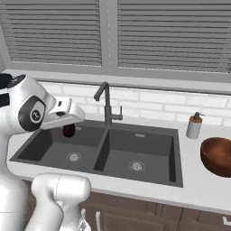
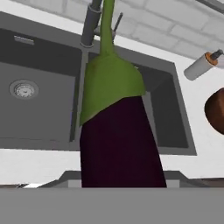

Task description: Pick the eggplant from the sink and place it in the bowl. Then pick the bowl and place it in the microwave. Then close the microwave door and press the start button.

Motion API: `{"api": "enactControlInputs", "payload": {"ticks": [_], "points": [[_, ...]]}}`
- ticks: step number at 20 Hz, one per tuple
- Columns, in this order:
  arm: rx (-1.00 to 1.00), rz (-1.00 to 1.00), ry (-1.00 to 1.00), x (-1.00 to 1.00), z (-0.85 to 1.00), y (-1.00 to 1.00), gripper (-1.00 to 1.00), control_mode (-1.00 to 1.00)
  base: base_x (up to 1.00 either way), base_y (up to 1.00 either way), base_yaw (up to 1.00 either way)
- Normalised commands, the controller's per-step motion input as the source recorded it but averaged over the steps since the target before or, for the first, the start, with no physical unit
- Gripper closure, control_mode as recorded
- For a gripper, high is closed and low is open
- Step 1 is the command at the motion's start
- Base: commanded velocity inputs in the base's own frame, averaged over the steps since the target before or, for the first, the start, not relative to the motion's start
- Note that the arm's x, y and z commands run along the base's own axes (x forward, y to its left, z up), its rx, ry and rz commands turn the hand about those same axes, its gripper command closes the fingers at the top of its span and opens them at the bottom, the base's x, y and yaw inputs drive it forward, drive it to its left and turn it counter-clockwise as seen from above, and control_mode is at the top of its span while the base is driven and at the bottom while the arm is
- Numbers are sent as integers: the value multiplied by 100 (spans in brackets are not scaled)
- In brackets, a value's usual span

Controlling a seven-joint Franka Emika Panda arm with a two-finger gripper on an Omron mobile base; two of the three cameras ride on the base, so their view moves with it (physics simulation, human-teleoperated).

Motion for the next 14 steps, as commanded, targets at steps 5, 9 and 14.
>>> {"api": "enactControlInputs", "payload": {"ticks": [5, 9, 14], "points": [[0, -7, 5, 4, 0, -100, 100, -100, 0, 0, 0], [0, -14, 18, 23, 0, -100, 100, -100, 0, 0, 0], [0, -9, 24, 19, 0, -100, 100, -100, 0, 0, 0]]}}
